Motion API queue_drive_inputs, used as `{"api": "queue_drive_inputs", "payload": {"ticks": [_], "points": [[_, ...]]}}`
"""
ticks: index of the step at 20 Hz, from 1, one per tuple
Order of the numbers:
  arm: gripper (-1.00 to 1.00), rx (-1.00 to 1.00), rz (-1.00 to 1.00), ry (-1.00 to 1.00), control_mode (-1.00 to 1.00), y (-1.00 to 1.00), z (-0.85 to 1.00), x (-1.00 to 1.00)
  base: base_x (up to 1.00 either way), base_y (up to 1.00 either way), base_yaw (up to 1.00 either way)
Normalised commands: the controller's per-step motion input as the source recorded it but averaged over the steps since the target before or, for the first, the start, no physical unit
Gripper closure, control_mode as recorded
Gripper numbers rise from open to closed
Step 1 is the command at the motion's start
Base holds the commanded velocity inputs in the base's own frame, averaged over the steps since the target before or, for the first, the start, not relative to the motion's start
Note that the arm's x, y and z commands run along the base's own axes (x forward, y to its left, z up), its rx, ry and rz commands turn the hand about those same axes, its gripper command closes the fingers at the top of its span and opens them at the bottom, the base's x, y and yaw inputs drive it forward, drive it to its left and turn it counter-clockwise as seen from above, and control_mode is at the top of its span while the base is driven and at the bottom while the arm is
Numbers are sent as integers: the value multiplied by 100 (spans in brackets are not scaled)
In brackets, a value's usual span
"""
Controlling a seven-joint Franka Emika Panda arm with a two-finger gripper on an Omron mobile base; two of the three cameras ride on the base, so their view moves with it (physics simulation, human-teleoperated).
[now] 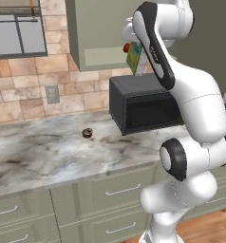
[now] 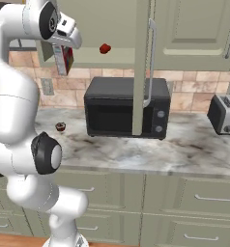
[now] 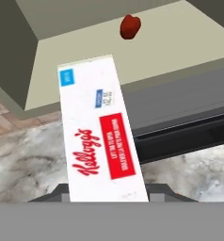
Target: Pick the jam and cereal from the counter and place them in the cabinets closest to them.
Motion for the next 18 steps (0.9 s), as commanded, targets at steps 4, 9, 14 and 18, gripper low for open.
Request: {"api": "queue_drive_inputs", "payload": {"ticks": [4,9,14,18], "points": [[100,0,0,0,-100,0,9,28,0,0,0],[100,-1,-1,0,-100,0,0,21,0,0,0],[100,0,-1,-1,-100,0,0,25,0,0,0],[100,0,-1,-4,-100,1,0,25,0,0,0]]}}
